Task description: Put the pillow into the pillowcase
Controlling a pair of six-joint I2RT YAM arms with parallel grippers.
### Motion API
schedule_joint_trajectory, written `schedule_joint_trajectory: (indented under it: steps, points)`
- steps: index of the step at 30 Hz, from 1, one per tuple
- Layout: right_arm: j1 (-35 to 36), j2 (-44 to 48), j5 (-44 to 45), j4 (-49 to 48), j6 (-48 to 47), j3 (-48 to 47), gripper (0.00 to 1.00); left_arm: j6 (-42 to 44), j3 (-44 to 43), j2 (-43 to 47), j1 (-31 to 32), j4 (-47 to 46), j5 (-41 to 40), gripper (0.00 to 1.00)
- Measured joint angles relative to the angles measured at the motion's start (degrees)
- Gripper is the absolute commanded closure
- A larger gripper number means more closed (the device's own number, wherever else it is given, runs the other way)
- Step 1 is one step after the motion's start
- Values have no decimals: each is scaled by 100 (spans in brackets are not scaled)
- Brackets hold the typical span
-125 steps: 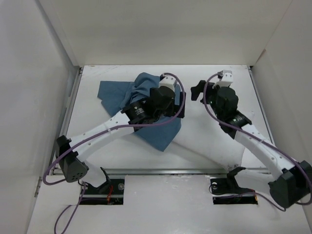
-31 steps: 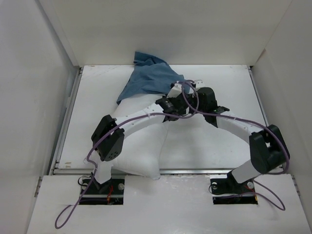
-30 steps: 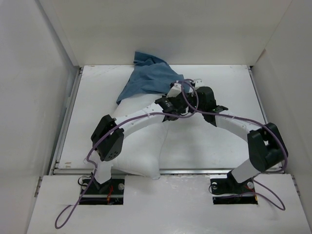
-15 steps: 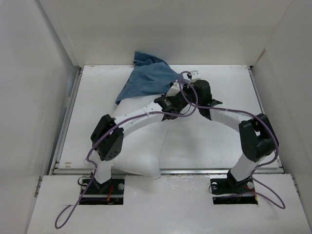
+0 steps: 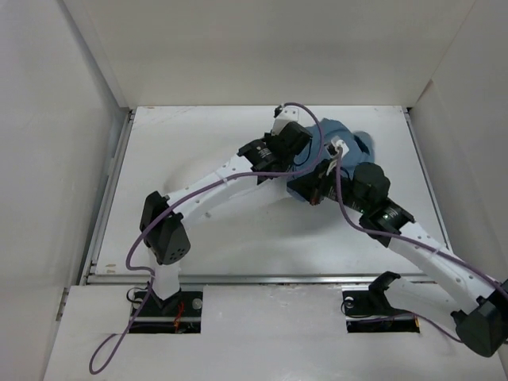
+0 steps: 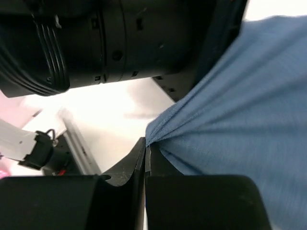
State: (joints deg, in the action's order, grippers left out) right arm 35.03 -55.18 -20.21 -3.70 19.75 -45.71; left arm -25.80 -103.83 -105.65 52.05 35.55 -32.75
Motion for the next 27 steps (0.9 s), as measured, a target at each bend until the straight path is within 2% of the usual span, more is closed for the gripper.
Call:
schedule_joint_trajectory:
  steps: [5,10,12,13,14,15,16,17,20,24,27]
  points:
    - [118,-577,-101,-146,262,125,100,-173,15,-223,-48,-240,313,100]
    - [168,-1484,254,-55,345,262,79,-356,570,-330,-186,-678,621,100]
    - [216,-1679,343,125,339,269,75,-420,769,-339,-190,-817,704,100]
    - [232,-1698,376,221,323,271,70,-448,846,-339,-186,-879,745,97]
    - [251,-1674,424,313,321,273,61,-474,905,-339,-179,-940,789,86]
    - [256,-1600,481,433,313,273,58,-474,962,-334,-175,-1005,831,73]
    - [256,-1484,544,568,308,278,54,-479,1010,-313,-160,-1047,870,48]
    - [258,-1329,625,710,293,280,46,-468,1075,-269,-142,-1064,898,31]
    - [258,-702,911,1121,234,275,37,-461,1425,96,-52,-1119,975,0]
    - [258,103,1495,1740,184,140,33,-492,2033,1056,59,-1099,953,0]
    - [258,369,1950,2109,157,-2,33,-472,2345,1812,33,-1051,756,0]
